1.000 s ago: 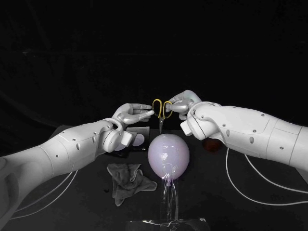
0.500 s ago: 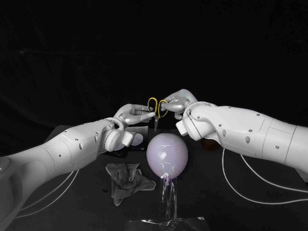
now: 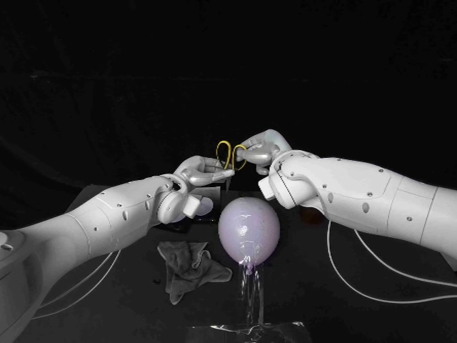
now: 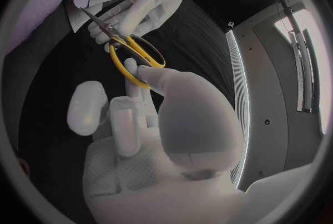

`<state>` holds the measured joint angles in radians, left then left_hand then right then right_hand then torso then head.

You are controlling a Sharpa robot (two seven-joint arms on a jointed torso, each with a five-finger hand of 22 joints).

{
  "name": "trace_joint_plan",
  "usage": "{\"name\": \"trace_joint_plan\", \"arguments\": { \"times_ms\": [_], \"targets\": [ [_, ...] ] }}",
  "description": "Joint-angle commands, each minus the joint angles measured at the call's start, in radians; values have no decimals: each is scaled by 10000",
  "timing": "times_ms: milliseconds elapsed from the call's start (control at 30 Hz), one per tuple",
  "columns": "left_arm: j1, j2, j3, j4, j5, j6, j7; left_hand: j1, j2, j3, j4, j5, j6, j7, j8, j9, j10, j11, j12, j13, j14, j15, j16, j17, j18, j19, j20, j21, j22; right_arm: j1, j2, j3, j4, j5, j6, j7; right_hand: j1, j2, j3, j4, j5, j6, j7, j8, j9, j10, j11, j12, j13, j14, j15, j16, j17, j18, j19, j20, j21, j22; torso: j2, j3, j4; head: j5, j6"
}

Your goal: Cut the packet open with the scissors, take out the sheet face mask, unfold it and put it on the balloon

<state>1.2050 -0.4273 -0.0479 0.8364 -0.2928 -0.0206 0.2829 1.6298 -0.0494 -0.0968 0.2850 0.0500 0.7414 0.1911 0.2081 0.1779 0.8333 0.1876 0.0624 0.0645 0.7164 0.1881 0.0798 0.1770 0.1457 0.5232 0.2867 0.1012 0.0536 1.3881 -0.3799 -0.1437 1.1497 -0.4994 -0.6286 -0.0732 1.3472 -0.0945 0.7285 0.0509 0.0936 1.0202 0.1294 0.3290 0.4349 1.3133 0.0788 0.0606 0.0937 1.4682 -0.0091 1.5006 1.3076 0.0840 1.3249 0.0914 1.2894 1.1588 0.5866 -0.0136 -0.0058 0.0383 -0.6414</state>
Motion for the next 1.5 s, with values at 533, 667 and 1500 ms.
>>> {"name": "trace_joint_plan", "arguments": {
  "times_ms": [533,667,1500],
  "targets": [
    [21,69,12,-37,389,568,90,1473,1404,924,-70,-23,1693,-155,772,333,2146,-252,395,0,2379,-449,866,502,391,2382,-8,697,309,-40,64,48,-30,4,-18,332,-55,64,11,-84,57,29,-32,37,29,285,-222,50,10,602,-69,47,367,100,-41,-7,-12,-4,1,6,-7,11,87],
    [21,50,12,-35,528,489,129,1628,1508,1178,-7,-13,1881,-196,881,402,2430,-341,346,-15,2542,-514,918,557,398,2444,-45,700,283,-43,67,51,-61,6,-6,320,-55,64,11,-84,57,29,-32,37,29,285,-222,50,10,602,-69,47,367,100,-41,-7,-12,-4,2,4,-5,-14,89],
    [22,-66,13,40,1130,1180,-28,741,1873,1770,93,-17,1938,-199,1070,686,3110,-480,5,-17,2939,-653,981,827,390,2648,-51,669,177,-47,31,55,-320,-10,-9,240,-93,64,28,-122,84,22,-31,46,46,287,-220,48,15,605,-68,52,378,103,-49,-8,-22,-15,3,11,-5,-96,75]
  ]
}}
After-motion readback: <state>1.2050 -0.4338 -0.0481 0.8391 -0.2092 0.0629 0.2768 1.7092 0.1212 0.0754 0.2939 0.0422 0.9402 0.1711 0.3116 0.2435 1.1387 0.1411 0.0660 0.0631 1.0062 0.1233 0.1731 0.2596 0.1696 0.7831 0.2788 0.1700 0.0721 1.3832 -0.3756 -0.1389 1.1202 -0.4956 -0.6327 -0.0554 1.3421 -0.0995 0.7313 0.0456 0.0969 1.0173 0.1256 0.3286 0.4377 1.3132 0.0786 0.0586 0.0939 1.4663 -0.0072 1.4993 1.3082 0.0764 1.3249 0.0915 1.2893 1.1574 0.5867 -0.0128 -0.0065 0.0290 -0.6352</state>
